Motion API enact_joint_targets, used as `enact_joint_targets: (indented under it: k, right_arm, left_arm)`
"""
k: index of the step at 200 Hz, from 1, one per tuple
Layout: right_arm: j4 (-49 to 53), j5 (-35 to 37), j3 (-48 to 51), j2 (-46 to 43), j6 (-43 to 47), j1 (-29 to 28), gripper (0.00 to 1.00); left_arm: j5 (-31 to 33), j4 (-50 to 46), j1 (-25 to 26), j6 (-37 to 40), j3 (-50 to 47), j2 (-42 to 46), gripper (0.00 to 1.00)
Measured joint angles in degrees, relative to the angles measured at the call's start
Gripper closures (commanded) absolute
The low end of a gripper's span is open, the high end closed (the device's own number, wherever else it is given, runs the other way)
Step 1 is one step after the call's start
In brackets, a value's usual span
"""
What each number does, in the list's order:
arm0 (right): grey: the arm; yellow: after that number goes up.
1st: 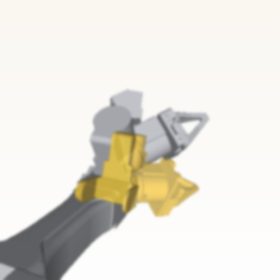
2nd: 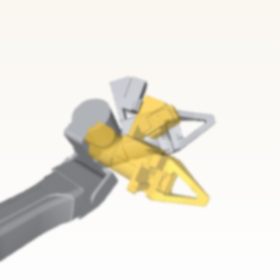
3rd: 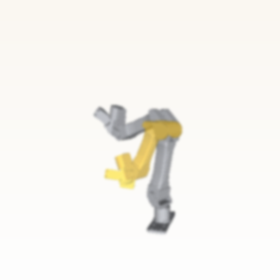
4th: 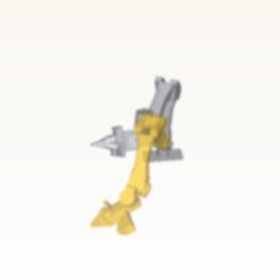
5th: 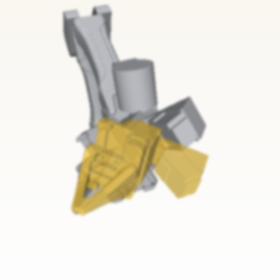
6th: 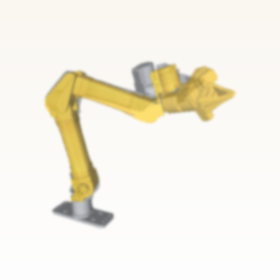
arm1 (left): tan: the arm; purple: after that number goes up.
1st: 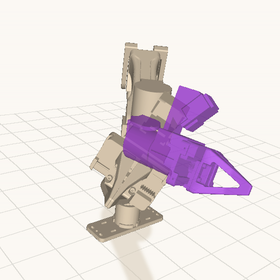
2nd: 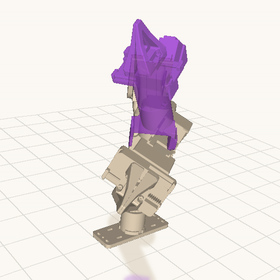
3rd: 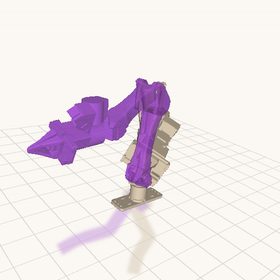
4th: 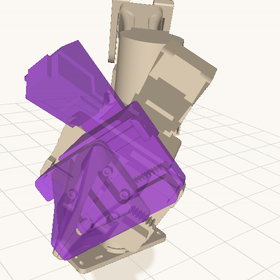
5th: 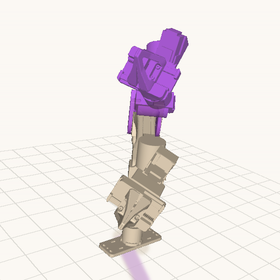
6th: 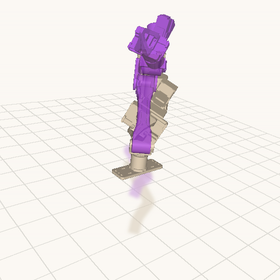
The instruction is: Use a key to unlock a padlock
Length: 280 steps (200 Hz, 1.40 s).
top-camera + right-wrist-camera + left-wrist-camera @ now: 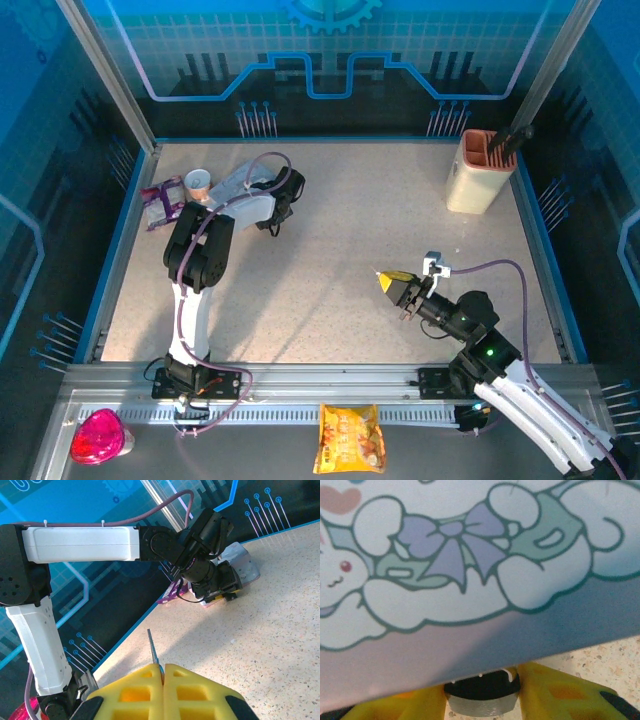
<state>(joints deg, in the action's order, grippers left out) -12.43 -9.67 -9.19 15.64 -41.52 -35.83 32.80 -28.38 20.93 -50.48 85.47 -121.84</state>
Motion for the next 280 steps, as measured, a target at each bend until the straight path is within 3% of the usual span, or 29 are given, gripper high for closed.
enact_joint_targets:
  k: [48, 127, 280]
  right_arm:
    - [0.1, 0.0, 0.0, 0.0, 0.0, 0.0, 1.00]
    - [2.4, 0.2, 0.0, 0.0, 0.0, 0.2, 1.00]
    - [9.0, 5.0, -0.7, 0.3, -1.9, 0.7, 1.00]
  left_arm:
    - [-0.3, 0.7, 0.1, -0.4, 0.0, 0.0, 0.77]
    - [0.2, 6.3, 2.4, 1.6, -3.5, 1.2, 0.83]
    - [-3.3, 8.0, 26.0, 12.7, -17.2, 12.0, 0.83]
